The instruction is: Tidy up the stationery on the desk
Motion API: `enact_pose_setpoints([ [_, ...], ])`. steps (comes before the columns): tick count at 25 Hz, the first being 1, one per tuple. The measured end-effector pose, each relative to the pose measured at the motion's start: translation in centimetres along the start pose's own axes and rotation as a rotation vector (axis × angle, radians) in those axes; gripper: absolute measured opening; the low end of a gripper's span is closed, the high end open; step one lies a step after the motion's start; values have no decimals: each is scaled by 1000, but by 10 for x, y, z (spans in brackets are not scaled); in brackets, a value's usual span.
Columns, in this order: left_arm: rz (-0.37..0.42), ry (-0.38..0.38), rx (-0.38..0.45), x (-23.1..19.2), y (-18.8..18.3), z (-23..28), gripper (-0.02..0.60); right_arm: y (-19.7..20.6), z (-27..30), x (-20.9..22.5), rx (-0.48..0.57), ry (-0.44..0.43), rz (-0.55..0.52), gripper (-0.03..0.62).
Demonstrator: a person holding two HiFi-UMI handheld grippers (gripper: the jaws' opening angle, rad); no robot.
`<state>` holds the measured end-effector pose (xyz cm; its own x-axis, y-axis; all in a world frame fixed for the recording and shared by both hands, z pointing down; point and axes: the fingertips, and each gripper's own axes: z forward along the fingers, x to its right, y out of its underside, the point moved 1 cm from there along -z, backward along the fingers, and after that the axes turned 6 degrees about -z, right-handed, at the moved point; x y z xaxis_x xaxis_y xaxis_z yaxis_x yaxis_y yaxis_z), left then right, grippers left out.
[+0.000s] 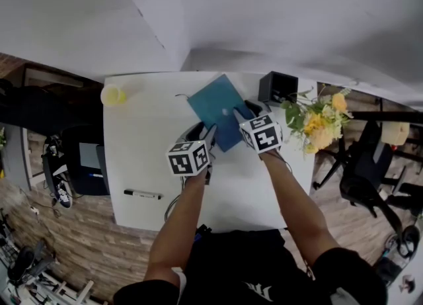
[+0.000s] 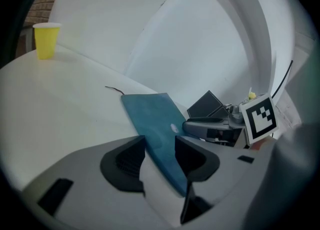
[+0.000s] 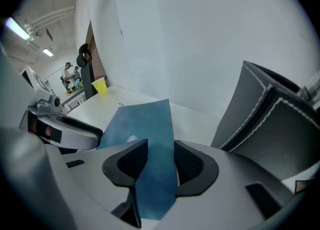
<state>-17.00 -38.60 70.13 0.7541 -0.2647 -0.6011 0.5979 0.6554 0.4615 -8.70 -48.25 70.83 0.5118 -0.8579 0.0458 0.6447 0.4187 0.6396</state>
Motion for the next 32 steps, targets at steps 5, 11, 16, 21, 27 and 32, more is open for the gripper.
enact_pose_setpoints([
  [5, 12, -45, -10, -7, 0, -1, 139, 4, 0, -2, -9, -21, 29, 179],
  [11, 4, -41, -28, -12, 2, -5, 126, 13, -6, -11, -13, -33, 53, 179],
  [16, 22, -35, -51, -18, 10, -15, 126, 28, -15, -27, -34, -56, 66, 178],
  [21, 52, -23, -92, -27, 24, -31, 113, 47, -27, -54, -57, -66, 65, 178],
  [27, 95, 15, -167, -40, 49, -54, 89, 71, -42, -91, -76, -77, 85, 177],
  [32, 118, 45, -230, -54, 69, -77, 63, 87, -53, -121, -93, -88, 99, 170],
])
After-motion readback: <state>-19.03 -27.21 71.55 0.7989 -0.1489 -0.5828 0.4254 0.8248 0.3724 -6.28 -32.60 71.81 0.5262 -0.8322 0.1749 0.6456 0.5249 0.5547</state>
